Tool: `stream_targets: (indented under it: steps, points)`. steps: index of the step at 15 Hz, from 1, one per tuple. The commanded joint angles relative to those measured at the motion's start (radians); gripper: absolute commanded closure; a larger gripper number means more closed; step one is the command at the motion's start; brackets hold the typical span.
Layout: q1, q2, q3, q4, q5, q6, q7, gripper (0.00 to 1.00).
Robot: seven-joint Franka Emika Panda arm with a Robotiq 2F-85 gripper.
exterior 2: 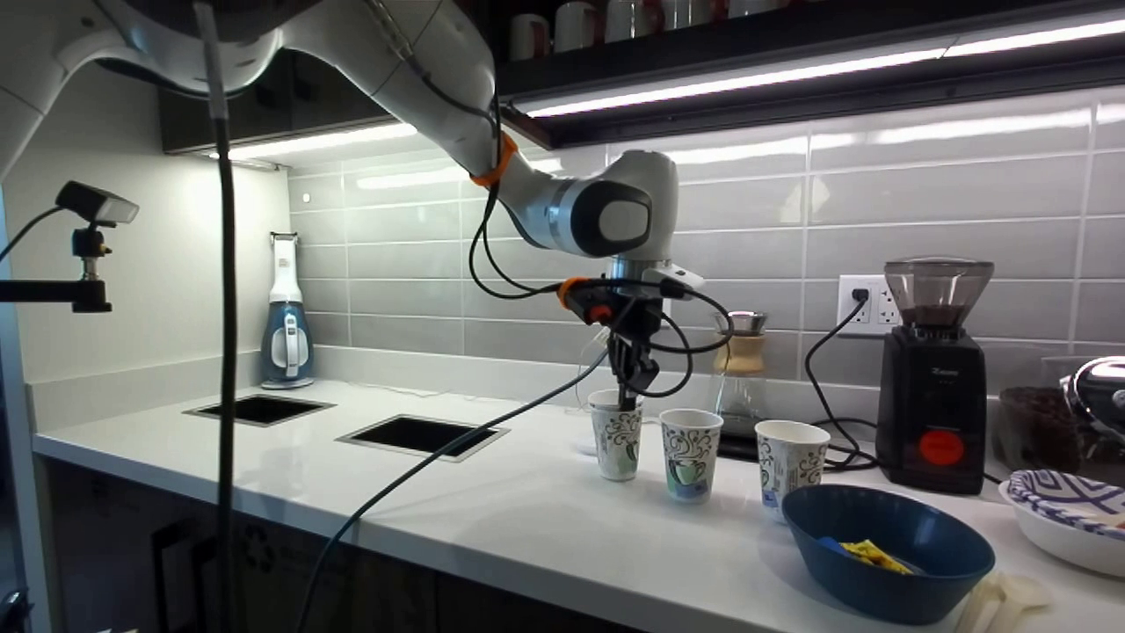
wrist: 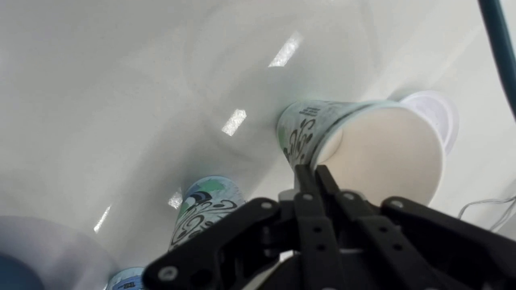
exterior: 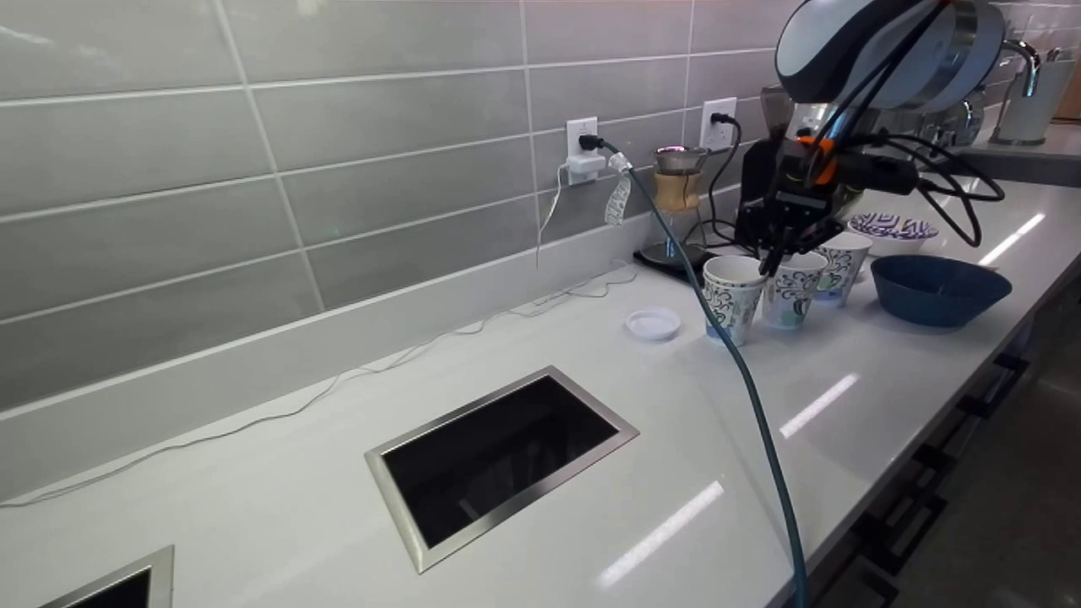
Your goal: Unstack the cups on the table
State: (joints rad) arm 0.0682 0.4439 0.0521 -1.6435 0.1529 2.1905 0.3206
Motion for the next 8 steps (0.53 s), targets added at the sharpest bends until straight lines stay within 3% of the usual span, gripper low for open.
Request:
stream_targets:
  steps: [1, 5, 6, 7, 8]
  points:
    - [0.006, 0.021, -0.001, 0.027, 0.016, 0.007, -0.019, 1.0]
    - [0.025, -0.021, -0.01, -0.002, -0.014, 0.006, 0.005, 0.99]
    - [0.014, -0.043, 0.008, -0.005, 0.021, -0.044, -0.016, 0.99]
    - [0.044, -0.066, -0.024, -0.025, -0.044, -0.006, 0.05, 0.99]
    - [0.033, -0.084, -0.006, -0.024, -0.014, -0.063, 0.025, 0.99]
